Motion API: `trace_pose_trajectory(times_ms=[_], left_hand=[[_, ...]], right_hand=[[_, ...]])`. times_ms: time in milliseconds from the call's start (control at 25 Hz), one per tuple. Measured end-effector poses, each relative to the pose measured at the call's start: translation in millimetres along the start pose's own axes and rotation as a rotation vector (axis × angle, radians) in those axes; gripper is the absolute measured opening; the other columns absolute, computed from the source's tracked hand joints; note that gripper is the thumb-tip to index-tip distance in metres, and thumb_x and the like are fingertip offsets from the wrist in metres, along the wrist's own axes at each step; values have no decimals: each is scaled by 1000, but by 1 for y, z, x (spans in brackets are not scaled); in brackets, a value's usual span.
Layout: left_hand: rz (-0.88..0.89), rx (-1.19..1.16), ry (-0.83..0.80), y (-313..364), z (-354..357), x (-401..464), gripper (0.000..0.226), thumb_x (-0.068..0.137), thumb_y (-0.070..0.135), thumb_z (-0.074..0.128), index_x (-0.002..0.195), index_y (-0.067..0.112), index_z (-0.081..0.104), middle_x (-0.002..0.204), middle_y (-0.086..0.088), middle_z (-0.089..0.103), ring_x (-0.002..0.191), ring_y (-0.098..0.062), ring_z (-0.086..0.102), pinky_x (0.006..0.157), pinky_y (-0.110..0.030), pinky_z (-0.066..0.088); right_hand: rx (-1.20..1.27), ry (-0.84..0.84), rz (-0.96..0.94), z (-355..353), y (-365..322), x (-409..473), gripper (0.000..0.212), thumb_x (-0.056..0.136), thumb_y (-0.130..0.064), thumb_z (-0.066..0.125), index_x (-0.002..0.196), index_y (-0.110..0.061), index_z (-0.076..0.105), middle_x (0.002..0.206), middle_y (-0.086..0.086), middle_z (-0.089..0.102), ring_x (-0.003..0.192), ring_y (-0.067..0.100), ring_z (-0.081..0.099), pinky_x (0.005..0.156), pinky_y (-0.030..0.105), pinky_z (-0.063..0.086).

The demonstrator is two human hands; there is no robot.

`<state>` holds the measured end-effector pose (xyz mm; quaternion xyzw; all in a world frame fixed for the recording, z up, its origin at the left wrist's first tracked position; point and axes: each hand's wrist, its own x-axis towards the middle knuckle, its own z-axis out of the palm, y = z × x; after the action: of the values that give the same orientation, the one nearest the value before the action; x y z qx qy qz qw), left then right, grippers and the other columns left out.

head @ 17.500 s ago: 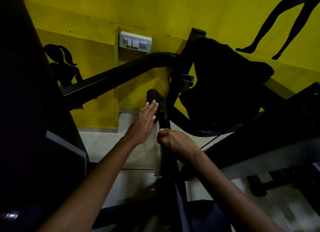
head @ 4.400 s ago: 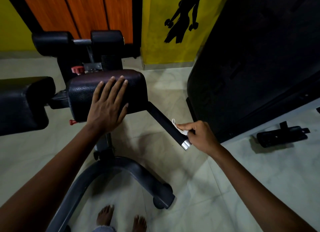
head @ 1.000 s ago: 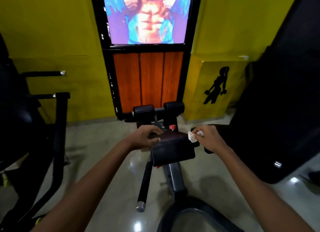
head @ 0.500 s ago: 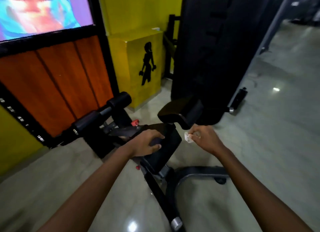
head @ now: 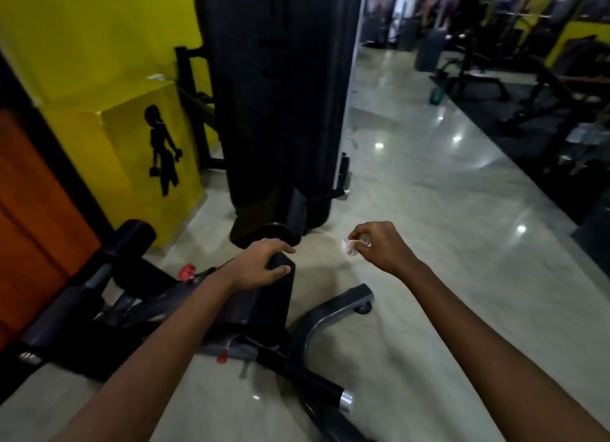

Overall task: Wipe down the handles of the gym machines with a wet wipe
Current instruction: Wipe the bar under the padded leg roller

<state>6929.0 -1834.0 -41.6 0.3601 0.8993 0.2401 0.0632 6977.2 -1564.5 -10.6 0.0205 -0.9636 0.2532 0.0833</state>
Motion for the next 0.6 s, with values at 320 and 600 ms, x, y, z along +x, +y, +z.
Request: trace_pose_trajectory(times_ms=[320, 600], left_hand=[[321, -2, -195, -66, 20, 43, 56, 79, 43, 53, 128, 16, 55, 130, -1, 56, 123, -17, 48, 100, -18, 29], [455, -31, -266, -118, 68, -5, 55, 86, 41, 55, 134, 17, 46, 134, -3, 49, 131, -16, 38, 110, -34, 33]], right_hand=[[-93, 206, 280, 50, -16, -51, 18, 81, -5, 62, 95, -8, 73, 98, 8, 72, 91, 22, 65, 79, 26, 47], [-61, 22, 369, 169, -81, -100, 25, 72, -8, 53, 84, -9, 75, 88, 9, 72, 78, 25, 68, 71, 26, 52]])
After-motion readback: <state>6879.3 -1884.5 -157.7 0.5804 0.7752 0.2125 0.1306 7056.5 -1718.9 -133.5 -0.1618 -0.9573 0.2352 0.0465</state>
